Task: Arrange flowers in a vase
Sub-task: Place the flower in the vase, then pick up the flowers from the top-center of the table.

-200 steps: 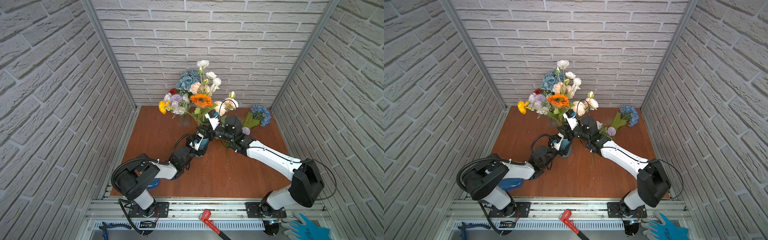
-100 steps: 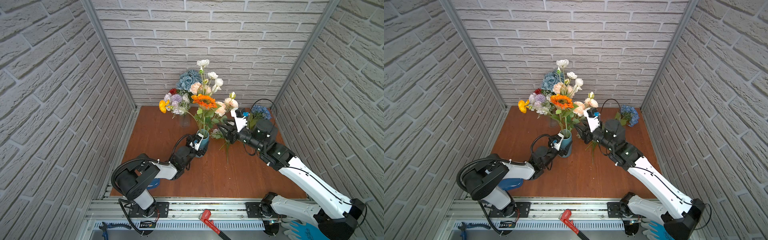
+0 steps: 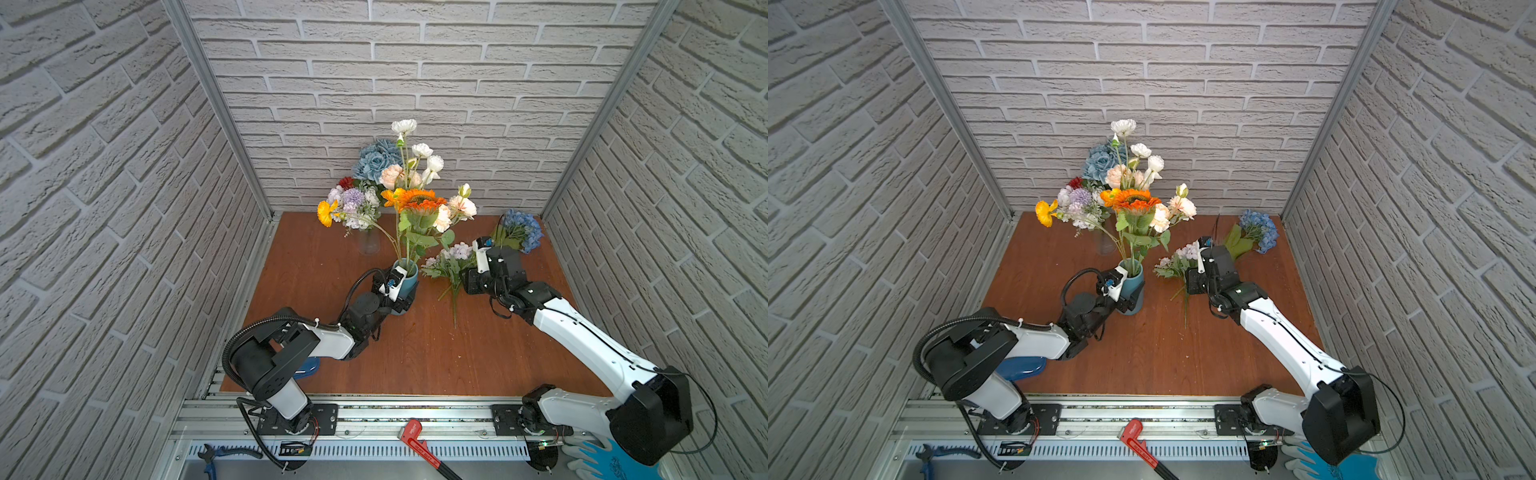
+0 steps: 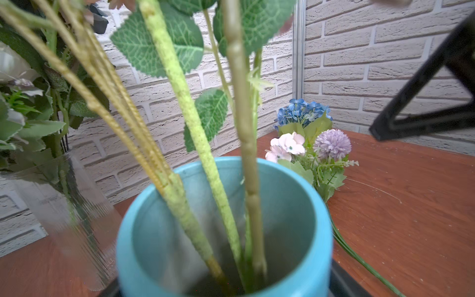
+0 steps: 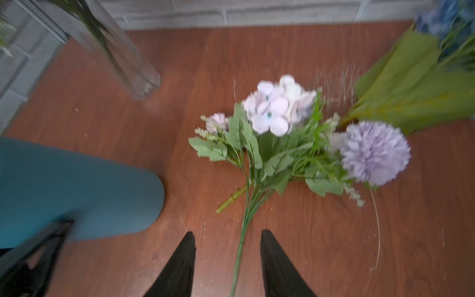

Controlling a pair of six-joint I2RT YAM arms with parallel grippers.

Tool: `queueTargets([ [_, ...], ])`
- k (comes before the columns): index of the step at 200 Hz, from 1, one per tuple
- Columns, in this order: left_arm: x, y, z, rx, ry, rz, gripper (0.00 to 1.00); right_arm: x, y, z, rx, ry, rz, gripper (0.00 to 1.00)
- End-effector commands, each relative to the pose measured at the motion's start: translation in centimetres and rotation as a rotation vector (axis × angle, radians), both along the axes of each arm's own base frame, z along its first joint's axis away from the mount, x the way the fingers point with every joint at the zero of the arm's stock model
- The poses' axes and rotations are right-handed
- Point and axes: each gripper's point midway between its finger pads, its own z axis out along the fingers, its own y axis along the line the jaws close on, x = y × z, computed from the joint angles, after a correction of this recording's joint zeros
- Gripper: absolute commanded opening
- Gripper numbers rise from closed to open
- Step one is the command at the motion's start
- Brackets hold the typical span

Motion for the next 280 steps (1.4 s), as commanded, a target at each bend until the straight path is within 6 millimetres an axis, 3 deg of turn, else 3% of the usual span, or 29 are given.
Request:
queueTargets([
  [1,-0.6,-0.4,-0.3,0.014,0.004,-0.019,0.00,-1.0,-0.2,-3.2,-0.001,0.113,-0.044,0.43],
  [32,-0.5,-0.4,-0.3,0.015,0.003,-0.018,0.00,-1.0,-0.4,-6.9,-0.027,0.194,-0.073,0.43],
  [88,-0.6,-0.3,-0.2,0.013,0.003,-0.018,0.00,1.5,0.4,-10.5,-0.026,0.267,-0.129,0.43],
  [127,-0.6,-0.2,-0.1,0.012,0.000,-0.015,0.00,3.0,1.1,-11.5,-0.008,0.266,-0.144,0.40],
  [176,-0.6,-0.1,-0.1,0.010,-0.004,-0.012,0.00,2.8,0.9,-13.3,-0.019,0.307,-0.169,0.30],
  [222,-0.6,-0.2,-0.1,0.009,-0.007,-0.012,0.00,2.5,0.2,-12.4,-0.032,0.287,-0.189,0.06],
  [280,-0.5,-0.2,-0.4,0.005,-0.003,-0.011,0.00,1.7,-1.0,-7.3,-0.012,0.187,-0.195,0.06],
])
